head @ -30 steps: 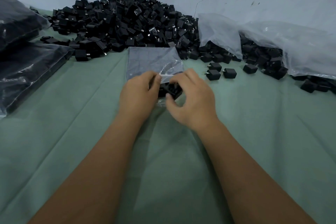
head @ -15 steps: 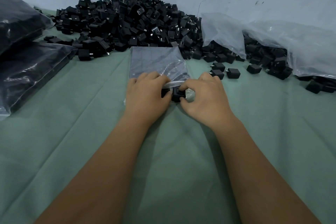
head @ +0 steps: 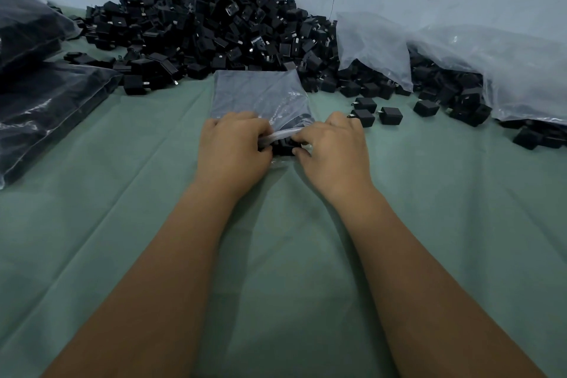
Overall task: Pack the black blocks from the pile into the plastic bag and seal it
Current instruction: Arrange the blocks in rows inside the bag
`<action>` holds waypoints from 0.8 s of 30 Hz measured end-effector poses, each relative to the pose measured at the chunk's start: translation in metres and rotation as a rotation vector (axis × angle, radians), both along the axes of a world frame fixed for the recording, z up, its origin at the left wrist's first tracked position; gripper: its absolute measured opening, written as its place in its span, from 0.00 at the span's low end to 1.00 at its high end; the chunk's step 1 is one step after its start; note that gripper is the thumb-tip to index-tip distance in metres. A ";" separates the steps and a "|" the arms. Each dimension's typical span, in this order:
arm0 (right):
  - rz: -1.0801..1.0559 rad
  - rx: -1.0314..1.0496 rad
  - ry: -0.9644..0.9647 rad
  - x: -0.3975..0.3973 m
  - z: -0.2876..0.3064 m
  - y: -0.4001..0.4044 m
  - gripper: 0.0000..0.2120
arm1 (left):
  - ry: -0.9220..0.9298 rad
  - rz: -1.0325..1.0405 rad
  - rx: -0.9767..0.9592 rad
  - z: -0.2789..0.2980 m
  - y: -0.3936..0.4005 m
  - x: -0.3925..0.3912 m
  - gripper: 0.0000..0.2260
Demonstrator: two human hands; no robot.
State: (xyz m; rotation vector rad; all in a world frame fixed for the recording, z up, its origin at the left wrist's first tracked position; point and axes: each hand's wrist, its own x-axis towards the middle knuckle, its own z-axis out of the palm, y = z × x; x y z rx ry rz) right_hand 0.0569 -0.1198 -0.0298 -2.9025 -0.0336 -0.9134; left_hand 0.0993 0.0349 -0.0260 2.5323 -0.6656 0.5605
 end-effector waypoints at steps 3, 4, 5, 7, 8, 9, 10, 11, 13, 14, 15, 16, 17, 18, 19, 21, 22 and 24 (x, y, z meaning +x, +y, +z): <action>0.006 0.002 0.011 0.003 0.000 0.002 0.07 | -0.059 0.000 -0.011 -0.003 -0.004 -0.003 0.08; 0.014 0.012 0.020 0.004 0.000 0.001 0.08 | -0.082 -0.020 -0.017 -0.003 -0.006 -0.005 0.11; 0.029 0.018 0.026 0.004 0.000 0.001 0.09 | -0.097 -0.051 -0.022 -0.004 -0.010 -0.007 0.13; 0.080 0.061 0.023 0.003 0.000 0.000 0.09 | -0.093 -0.117 -0.019 -0.003 -0.017 -0.010 0.14; 0.104 0.135 -0.010 0.002 0.000 0.001 0.09 | -0.078 -0.135 -0.011 -0.003 -0.020 -0.011 0.13; 0.116 0.246 -0.082 0.000 0.000 0.001 0.09 | -0.063 -0.138 -0.007 -0.003 -0.022 -0.011 0.13; 0.101 0.357 -0.187 0.000 0.002 0.000 0.09 | -0.050 -0.127 -0.007 -0.003 -0.022 -0.010 0.13; 0.056 0.444 -0.290 0.000 0.003 -0.004 0.10 | -0.040 -0.114 -0.007 -0.003 -0.022 -0.010 0.13; -0.079 0.551 -0.356 0.005 0.005 -0.019 0.16 | -0.028 -0.105 -0.004 -0.004 -0.021 -0.010 0.13; -0.157 0.574 -0.296 0.009 0.005 -0.029 0.22 | -0.029 -0.108 0.001 -0.004 -0.021 -0.011 0.13; -0.226 0.585 -0.201 0.013 0.004 -0.041 0.28 | -0.033 -0.109 0.006 -0.004 -0.022 -0.011 0.13; -0.278 0.593 -0.086 0.016 0.003 -0.051 0.32 | -0.035 -0.106 0.006 -0.003 -0.023 -0.011 0.12; -0.312 0.605 0.036 0.019 0.001 -0.058 0.34 | -0.033 -0.101 -0.003 -0.003 -0.023 -0.012 0.11; -0.336 0.604 0.152 0.023 -0.001 -0.063 0.34 | -0.030 -0.093 -0.024 -0.003 -0.024 -0.012 0.10; -0.355 0.575 0.249 0.027 -0.003 -0.064 0.34 | -0.026 -0.083 -0.056 -0.003 -0.025 -0.012 0.08; -0.374 0.478 0.313 0.033 -0.008 -0.063 0.30 | -0.009 -0.050 -0.138 -0.003 -0.029 -0.014 0.06; -0.372 0.452 0.271 0.034 -0.009 -0.063 0.27 | 0.003 -0.026 -0.173 -0.002 -0.032 -0.014 0.06; -0.358 0.478 0.152 0.033 -0.012 -0.063 0.22 | 0.024 0.025 -0.205 -0.001 -0.038 -0.013 0.08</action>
